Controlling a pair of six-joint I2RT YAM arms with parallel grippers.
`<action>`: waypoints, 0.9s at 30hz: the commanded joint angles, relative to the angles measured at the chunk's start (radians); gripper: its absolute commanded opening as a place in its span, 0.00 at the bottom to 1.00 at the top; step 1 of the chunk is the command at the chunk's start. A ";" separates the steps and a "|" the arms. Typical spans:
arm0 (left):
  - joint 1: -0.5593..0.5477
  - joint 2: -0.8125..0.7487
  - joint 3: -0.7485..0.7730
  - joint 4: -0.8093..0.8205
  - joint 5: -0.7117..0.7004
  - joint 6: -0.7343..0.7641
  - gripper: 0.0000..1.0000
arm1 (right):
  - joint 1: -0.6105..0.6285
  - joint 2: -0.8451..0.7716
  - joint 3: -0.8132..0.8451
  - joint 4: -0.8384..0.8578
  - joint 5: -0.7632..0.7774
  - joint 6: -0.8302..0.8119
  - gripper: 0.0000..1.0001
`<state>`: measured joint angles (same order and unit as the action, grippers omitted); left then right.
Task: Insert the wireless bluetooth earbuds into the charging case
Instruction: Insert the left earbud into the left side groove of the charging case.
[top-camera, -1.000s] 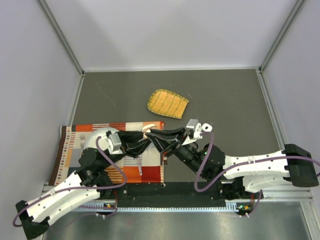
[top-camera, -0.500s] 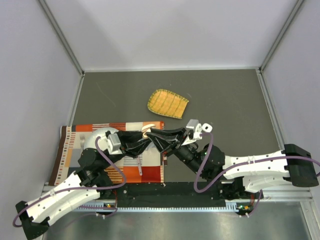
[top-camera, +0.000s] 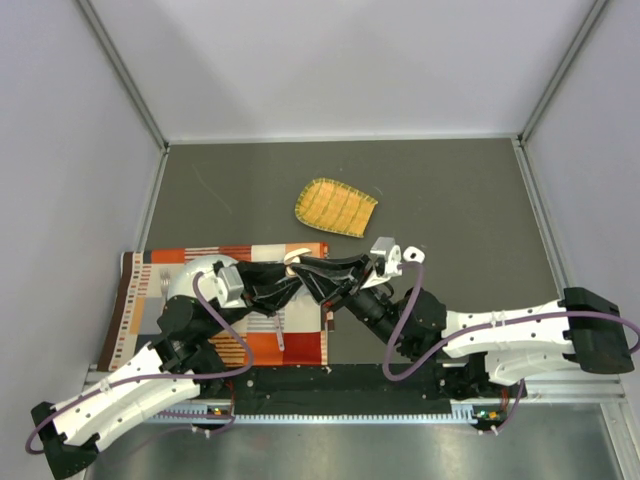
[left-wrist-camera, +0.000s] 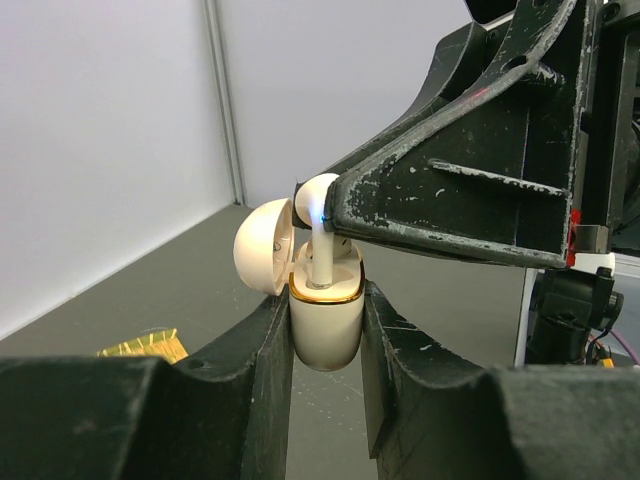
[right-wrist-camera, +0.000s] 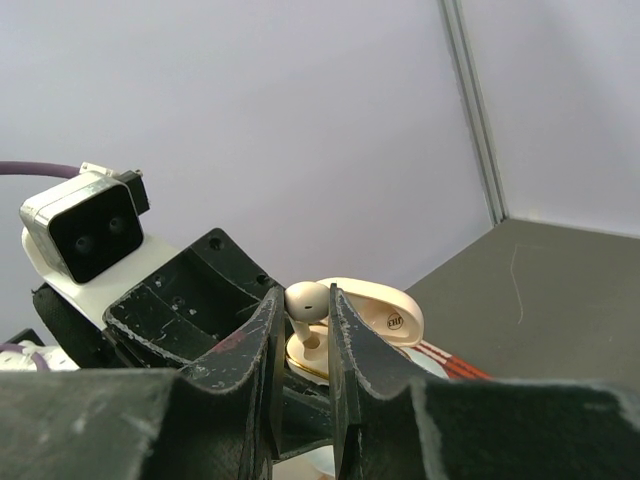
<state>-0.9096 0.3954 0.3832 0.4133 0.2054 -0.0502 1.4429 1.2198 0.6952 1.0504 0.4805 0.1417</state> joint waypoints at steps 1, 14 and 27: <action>-0.003 -0.010 0.033 0.099 0.022 -0.005 0.00 | -0.019 0.014 -0.003 -0.004 0.040 0.024 0.00; -0.005 -0.023 0.037 0.097 0.020 -0.007 0.00 | -0.019 0.015 -0.025 0.011 0.095 0.007 0.00; -0.005 -0.021 0.042 0.098 0.014 -0.005 0.00 | -0.018 0.038 -0.020 -0.001 0.096 0.015 0.00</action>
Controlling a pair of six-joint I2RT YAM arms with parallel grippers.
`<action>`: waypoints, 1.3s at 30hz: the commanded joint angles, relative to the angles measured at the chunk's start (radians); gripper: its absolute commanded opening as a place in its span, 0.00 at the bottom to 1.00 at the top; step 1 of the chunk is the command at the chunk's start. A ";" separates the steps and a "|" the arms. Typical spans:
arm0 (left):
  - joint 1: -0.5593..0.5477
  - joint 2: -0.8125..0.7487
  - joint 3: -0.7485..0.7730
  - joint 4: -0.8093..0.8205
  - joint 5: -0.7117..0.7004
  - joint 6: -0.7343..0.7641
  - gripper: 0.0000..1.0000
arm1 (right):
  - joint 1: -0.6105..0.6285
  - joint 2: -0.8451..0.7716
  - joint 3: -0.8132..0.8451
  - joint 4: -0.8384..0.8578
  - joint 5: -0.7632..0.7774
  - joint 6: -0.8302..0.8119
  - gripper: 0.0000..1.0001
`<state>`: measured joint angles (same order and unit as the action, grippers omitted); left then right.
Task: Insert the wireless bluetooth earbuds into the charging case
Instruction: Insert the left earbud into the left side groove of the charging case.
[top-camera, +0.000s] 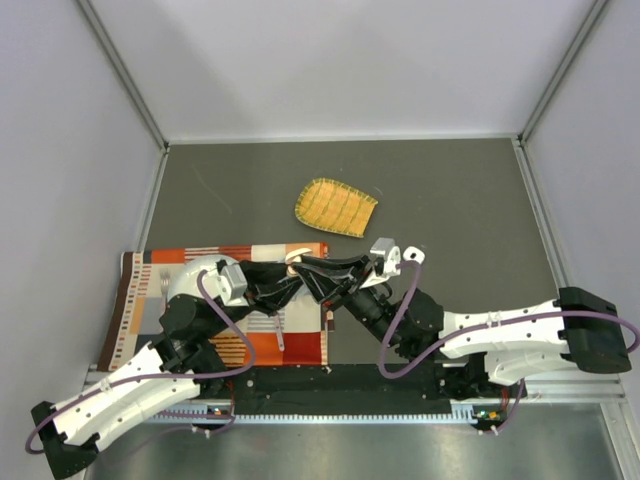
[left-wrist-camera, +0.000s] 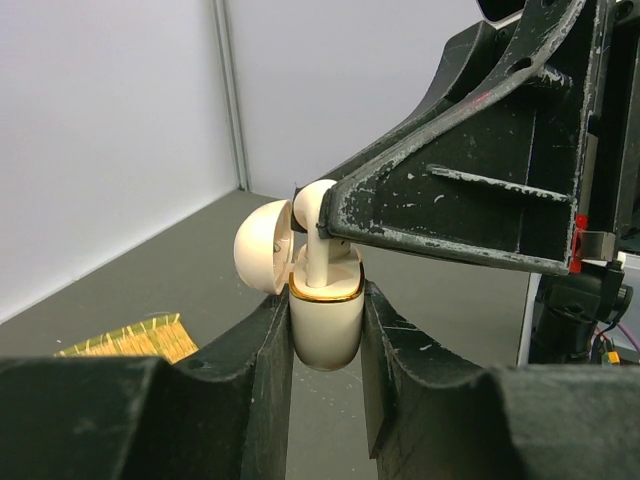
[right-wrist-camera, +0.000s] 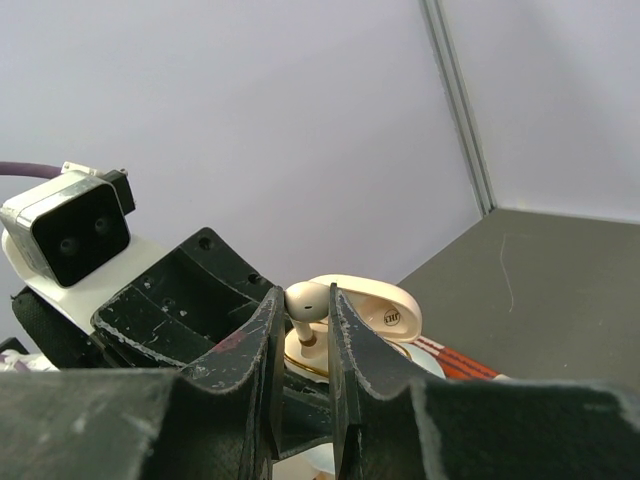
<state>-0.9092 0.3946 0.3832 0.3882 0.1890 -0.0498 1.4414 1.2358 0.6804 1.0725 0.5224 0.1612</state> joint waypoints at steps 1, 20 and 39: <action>-0.007 -0.020 0.042 0.124 0.032 -0.005 0.00 | -0.016 0.025 -0.007 -0.014 0.065 -0.009 0.00; -0.005 -0.031 0.042 0.110 -0.002 0.016 0.00 | 0.010 0.022 0.030 -0.186 0.174 -0.052 0.00; -0.005 -0.034 0.043 0.104 -0.014 0.024 0.00 | 0.011 -0.016 0.084 -0.278 0.183 -0.114 0.29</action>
<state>-0.9089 0.3882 0.3832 0.3199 0.1326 -0.0261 1.4597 1.2362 0.7280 0.8986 0.6308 0.1192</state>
